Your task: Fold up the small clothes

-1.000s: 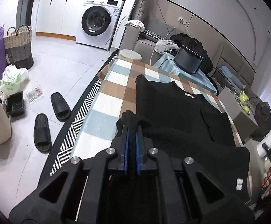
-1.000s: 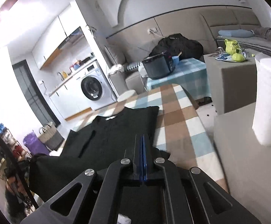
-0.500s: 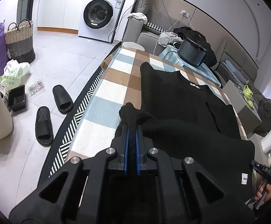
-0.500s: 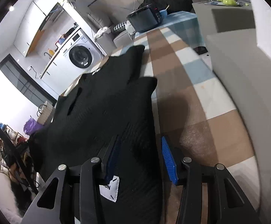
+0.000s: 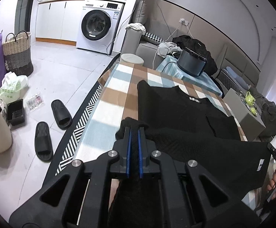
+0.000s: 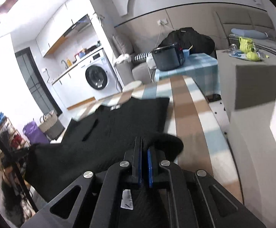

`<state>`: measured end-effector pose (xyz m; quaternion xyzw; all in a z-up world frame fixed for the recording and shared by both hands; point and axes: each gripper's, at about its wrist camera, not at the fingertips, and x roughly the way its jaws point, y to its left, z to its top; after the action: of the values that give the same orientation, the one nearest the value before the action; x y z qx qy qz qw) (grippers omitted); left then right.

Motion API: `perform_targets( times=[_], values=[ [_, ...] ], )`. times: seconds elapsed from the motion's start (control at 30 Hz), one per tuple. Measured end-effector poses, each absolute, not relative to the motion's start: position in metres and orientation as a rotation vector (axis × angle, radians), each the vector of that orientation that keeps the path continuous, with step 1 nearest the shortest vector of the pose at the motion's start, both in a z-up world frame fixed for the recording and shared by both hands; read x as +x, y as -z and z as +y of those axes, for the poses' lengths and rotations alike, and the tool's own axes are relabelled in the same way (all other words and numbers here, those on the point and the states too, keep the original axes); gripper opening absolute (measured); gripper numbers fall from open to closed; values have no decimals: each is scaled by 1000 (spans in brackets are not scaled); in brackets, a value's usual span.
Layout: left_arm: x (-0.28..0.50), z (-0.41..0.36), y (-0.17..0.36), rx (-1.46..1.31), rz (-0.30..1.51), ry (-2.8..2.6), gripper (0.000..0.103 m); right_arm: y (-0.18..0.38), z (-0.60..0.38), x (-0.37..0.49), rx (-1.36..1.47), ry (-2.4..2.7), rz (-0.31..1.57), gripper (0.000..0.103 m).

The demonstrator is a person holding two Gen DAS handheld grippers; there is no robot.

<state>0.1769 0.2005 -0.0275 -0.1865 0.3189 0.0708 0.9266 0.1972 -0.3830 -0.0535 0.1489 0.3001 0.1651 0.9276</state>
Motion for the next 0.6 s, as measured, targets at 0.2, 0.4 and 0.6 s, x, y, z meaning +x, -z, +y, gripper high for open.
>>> perform_targets(
  times=[0.2,0.4,0.6],
  values=[
    [231,214,53,-400,739,-160,4,79,-375,248,328,-199,713,4],
    [231,214,77,-402,812,-180,19,111,-380,270,411,-190,851,12],
    [209,211,92,-431,860,-156,53,123,-402,243,486,-241,876,43]
  ],
)
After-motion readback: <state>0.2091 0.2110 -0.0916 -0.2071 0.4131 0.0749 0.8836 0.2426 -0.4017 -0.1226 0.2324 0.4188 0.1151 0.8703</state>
